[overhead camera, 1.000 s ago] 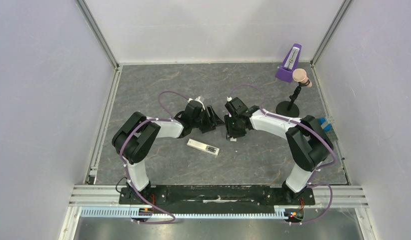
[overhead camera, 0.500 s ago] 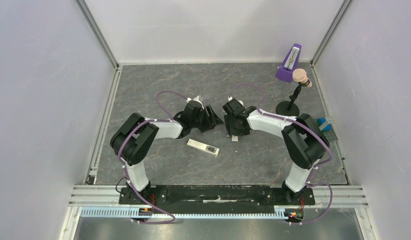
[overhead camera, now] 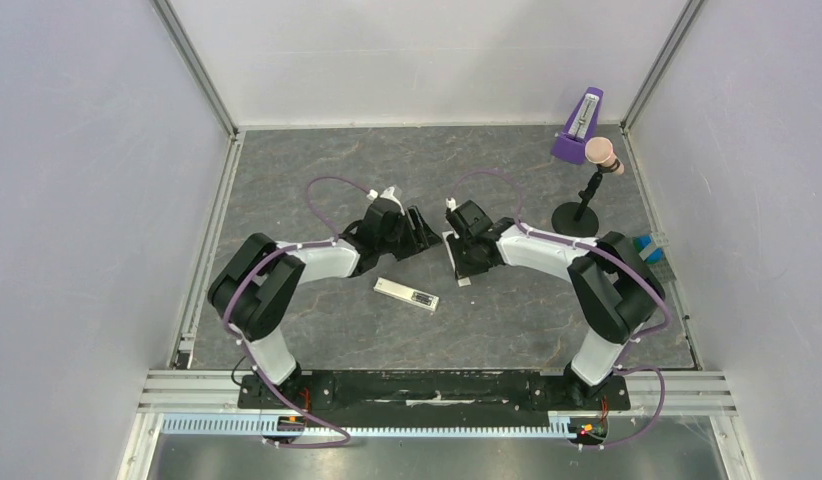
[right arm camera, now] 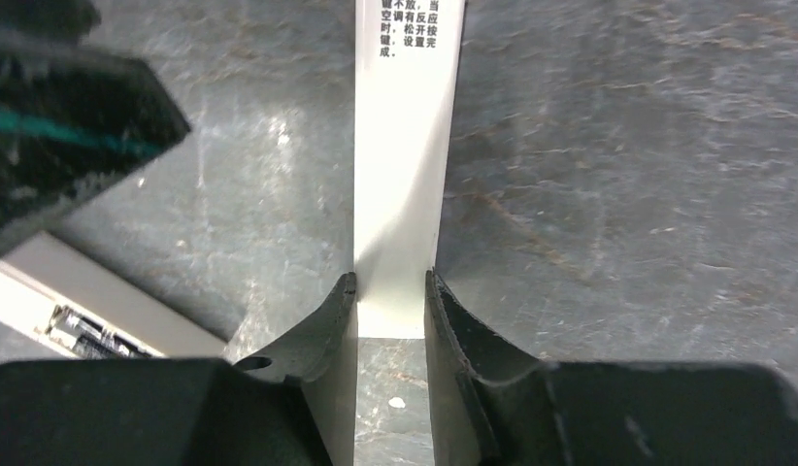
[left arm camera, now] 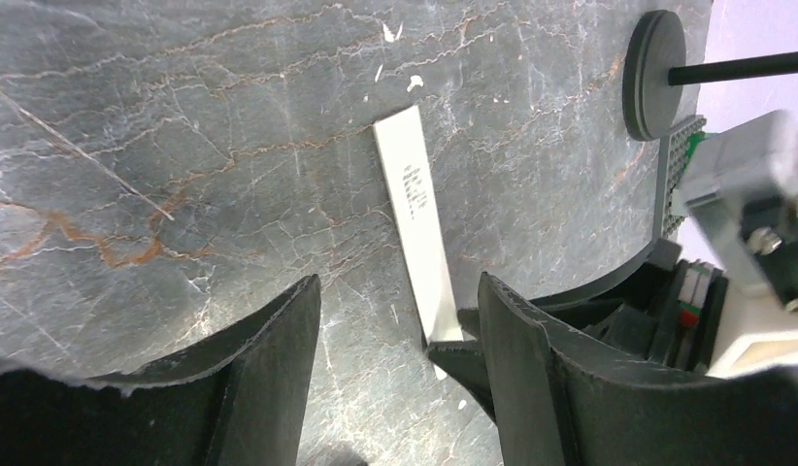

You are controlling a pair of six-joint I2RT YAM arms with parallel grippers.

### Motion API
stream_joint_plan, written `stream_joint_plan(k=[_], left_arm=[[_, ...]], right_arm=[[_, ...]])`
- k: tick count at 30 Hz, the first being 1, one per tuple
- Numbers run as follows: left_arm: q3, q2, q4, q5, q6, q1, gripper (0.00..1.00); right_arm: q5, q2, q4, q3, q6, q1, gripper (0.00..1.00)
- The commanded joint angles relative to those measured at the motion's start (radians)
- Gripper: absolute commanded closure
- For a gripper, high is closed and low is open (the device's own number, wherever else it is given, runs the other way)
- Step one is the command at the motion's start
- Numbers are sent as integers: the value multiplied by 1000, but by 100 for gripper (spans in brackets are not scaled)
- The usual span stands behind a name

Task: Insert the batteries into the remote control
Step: Pick up the battery cover at the center of the board.

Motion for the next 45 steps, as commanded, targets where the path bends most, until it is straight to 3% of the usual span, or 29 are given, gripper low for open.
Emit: stream_joint_plan(k=[1,9,19,26,31,37,45], left_arm=[[4,-62,-40,-42,98,2,34],[101,-56,-202,-18,257,12,34],[136,27,-134,118,184,57,36],[200,100,-117,155,181,59,37],[248,137,-82,156,267,62,37],[331,231,-28,219,348,62,39],[383,331,-54,252,350,62,41]], right_arm=[[-141,-5,-42,-65,-99,30,78],[-81,-72,-70,-92,-221,62,79],[5,-155,-10,-127,-160,61,75],[80,-175,3,-105,-74,60,59],[39,-181,35,-136,126,32,52],[-120,-264,226,-311,441,-38,47],[-173,-325,478,-480,783,-38,44]])
